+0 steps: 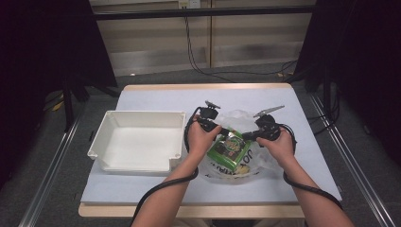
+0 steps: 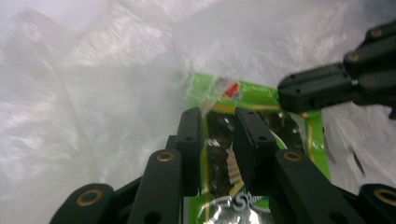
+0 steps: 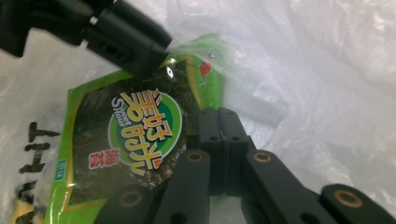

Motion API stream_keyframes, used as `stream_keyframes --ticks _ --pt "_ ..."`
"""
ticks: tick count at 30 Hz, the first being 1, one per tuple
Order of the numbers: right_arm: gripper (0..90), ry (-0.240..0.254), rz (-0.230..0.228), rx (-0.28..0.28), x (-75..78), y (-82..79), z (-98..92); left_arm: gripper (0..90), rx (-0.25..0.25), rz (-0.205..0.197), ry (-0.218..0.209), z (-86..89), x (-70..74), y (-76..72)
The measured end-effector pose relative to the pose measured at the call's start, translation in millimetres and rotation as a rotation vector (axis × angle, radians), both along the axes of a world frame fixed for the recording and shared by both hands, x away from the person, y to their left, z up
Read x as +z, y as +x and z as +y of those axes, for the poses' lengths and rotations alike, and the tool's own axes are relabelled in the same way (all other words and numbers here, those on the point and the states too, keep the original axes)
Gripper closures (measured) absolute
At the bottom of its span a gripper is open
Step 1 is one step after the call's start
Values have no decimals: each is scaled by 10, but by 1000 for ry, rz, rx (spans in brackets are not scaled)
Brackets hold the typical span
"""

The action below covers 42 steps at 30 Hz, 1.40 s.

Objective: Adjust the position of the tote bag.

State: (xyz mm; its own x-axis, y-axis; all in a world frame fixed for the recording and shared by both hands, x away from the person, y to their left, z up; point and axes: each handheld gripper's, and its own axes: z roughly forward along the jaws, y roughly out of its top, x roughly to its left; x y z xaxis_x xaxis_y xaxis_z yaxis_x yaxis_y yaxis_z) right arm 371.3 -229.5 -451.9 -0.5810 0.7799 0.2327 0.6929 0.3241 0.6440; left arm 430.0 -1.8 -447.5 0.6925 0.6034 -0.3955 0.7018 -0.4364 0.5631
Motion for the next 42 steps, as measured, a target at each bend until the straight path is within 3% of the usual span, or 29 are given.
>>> stream_keyframes --ticks 5,12,15,18,19,22,25,28,29,35,38,42 --pt "900 11 -7 16 42 -18 -11 706 6 -13 10 28 50 74" --pt "900 23 -24 30 114 -52 -30 605 9 15 -23 47 45 99" --pt "900 25 -27 26 131 -56 -31 624 31 18 -41 36 56 76" --pt "900 14 -26 28 116 -46 -39 612 -17 22 -32 63 84 62" --pt "900 26 -21 23 102 -44 -34 560 -22 33 -16 48 66 49" --pt "900 21 -20 24 96 -41 -10 618 -12 48 -8 42 5 75" --pt "900 21 -21 27 93 -43 14 791 13 44 -27 50 -13 88" --pt "900 8 -20 44 87 -43 41 866 11 31 -20 77 16 121" --pt "900 6 -17 45 77 -35 39 900 43 28 -41 70 35 143" --pt "900 19 -13 58 68 -24 23 900 53 28 -11 62 8 248" --pt "900 29 -23 69 123 -43 29 896 64 65 8 39 -75 285" --pt "900 37 -40 75 182 -51 21 847 68 68 -4 57 -67 268"
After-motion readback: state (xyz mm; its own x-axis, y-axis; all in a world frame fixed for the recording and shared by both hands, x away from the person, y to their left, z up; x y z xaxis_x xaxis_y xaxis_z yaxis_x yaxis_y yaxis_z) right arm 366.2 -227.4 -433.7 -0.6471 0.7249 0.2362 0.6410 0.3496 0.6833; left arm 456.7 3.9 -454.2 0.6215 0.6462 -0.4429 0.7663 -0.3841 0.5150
